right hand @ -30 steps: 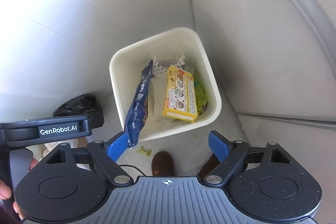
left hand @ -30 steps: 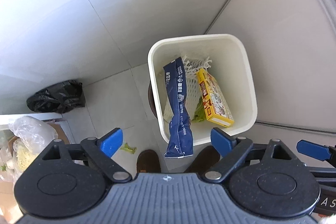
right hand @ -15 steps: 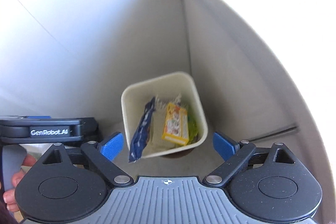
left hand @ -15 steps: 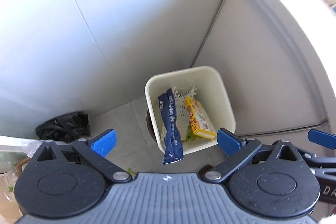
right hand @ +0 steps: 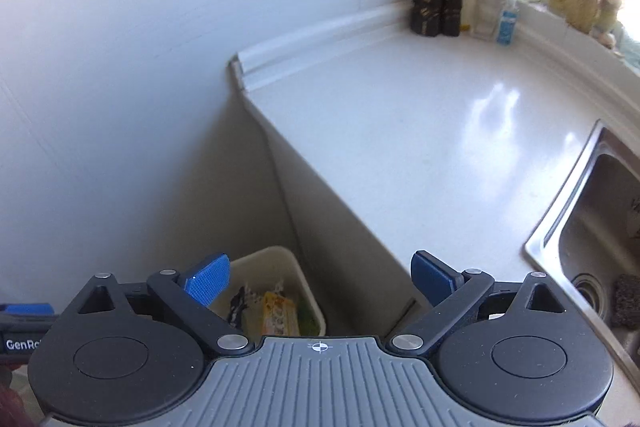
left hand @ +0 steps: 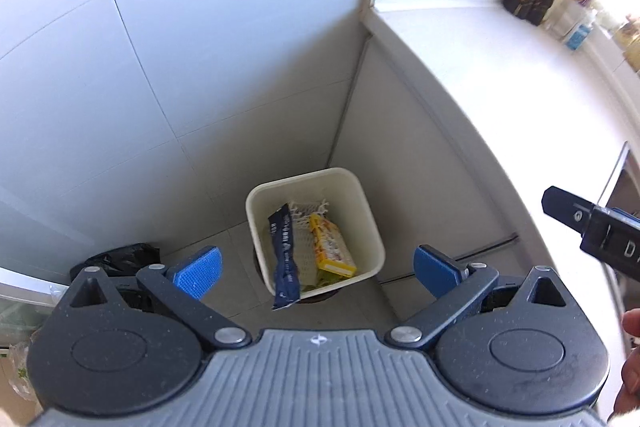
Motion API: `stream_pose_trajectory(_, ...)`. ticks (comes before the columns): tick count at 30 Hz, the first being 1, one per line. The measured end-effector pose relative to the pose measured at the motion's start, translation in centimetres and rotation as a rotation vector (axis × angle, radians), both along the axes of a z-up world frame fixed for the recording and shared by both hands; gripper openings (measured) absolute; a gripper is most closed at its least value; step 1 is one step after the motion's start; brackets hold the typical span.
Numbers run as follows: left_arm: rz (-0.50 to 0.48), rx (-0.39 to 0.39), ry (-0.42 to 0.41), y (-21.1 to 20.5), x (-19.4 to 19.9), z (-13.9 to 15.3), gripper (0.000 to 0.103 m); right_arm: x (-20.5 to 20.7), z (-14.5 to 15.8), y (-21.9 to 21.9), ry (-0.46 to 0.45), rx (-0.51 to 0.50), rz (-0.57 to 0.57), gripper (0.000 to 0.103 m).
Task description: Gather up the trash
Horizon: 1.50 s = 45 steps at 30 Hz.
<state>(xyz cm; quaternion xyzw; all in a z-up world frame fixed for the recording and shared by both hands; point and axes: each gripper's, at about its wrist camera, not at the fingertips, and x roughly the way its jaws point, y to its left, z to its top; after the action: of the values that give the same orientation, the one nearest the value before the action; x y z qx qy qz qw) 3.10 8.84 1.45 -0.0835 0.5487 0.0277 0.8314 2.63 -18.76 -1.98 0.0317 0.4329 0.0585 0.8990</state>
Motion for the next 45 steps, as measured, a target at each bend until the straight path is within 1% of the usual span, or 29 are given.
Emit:
stream_pose_trajectory(2, 0.006, 0.005, -0.015, -0.7, -0.2, 1.1, 0.103, -0.4, 1.4, -0.5, -0.037, -0.015, -0.024, 0.099)
stream_pose_trajectory(6, 0.022, 0.0, -0.032, -1.5, -0.7, 2.2, 0.103, -0.7, 3.5, -1.5, -0.085, -0.039, -0.05, 0.1)
stream_pose_trajectory(13, 0.025, -0.01, -0.021, -2.6, -1.5, 3.0, 0.103, -1.5, 5.5, -2.2, -0.124, -0.073, -0.07, 0.1)
stream_pose_trajectory(17, 0.022, -0.013, -0.021, -2.9, -1.5, 3.3, 0.103, -2.0, 5.7, -2.1, -0.125, -0.079, -0.071, 0.1)
stream_pose_trajectory(27, 0.039, 0.0, -0.027, -3.3, -2.0, 3.5, 0.103, -1.2, 5.2, -2.4, -0.106, -0.075, -0.069, 0.1)
stream_pose_trajectory(33, 0.048, 0.005, -0.024, -3.4, -2.0, 3.5, 0.103, -1.2, 5.2, -2.4, -0.111, -0.071, -0.058, 0.1)
stream_pose_trajectory(40, 0.046, 0.011, -0.009, -3.5, -1.6, 3.3, 0.103, -1.2, 5.1, -2.3, -0.098, -0.065, -0.025, 0.1)
stream_pose_trajectory(43, 0.047, 0.018, -0.002, -3.4, -1.5, 3.1, 0.103, -1.2, 5.2, -2.1, -0.083, -0.066, 0.008, 0.1)
stream_pose_trajectory(45, 0.046, 0.025, 0.006, -3.4, -1.4, 3.1, 0.103, -1.2, 5.4, -1.9, -0.072, -0.085, 0.04, 0.1)
